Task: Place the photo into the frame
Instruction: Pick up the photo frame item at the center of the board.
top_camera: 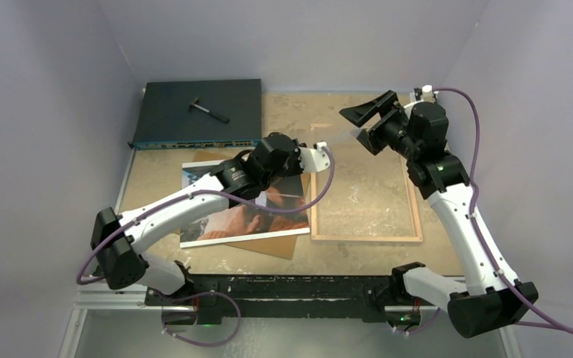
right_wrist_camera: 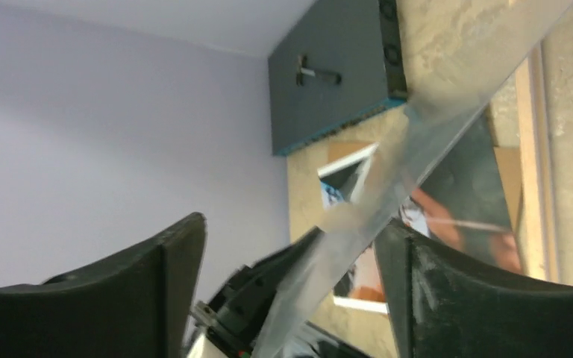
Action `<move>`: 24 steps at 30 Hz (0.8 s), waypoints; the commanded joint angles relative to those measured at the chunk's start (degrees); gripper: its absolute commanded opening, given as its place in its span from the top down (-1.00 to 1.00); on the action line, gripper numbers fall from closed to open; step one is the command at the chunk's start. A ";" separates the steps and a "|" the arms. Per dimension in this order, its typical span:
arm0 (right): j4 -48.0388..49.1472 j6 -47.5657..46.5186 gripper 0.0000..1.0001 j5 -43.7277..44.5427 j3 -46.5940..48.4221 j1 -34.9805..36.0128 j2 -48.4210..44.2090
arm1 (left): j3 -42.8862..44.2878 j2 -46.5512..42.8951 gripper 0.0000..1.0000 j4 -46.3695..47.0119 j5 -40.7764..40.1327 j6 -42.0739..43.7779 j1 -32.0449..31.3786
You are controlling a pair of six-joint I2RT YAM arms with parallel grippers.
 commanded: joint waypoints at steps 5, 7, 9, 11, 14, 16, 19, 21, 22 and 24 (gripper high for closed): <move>-13.95 -24.01 -0.98 -14.03 2.99 -0.07 -2.23 | -18.54 -18.72 1.00 15.40 8.99 32.12 -0.64; -18.04 -27.71 -0.97 -13.45 4.56 -0.09 -4.04 | -25.92 -23.39 1.00 18.30 12.44 44.22 -0.68; -22.42 -31.71 -0.98 -13.08 7.22 -0.09 -5.24 | -32.01 -27.70 1.00 19.99 15.75 53.95 -0.65; -27.49 -34.80 -0.98 -11.88 10.16 -0.09 -6.08 | -35.95 -30.93 1.00 23.14 18.98 61.26 -0.55; -33.77 -37.81 -0.98 -8.67 13.88 -0.09 -7.88 | -37.44 -33.34 1.00 22.87 23.03 66.71 -0.56; -36.03 -39.36 -0.98 -4.86 15.72 -0.09 -8.26 | -38.31 -35.00 1.00 22.32 25.36 70.73 -0.56; -34.05 -40.83 -0.98 -2.42 15.85 -0.09 -6.74 | -39.76 -38.36 1.00 17.13 30.16 78.22 -0.58; -28.87 -40.88 -0.98 -5.53 13.95 -0.09 -4.13 | -40.88 -40.86 1.00 14.23 33.65 82.77 -0.62; -25.38 -40.56 -0.98 -7.55 12.46 -0.08 -2.93 | -41.41 -41.94 1.00 13.57 35.33 84.68 -0.57; -17.99 -40.34 -0.98 -12.18 8.75 -0.08 0.71 | -42.13 -44.16 1.00 11.99 38.29 88.24 -0.60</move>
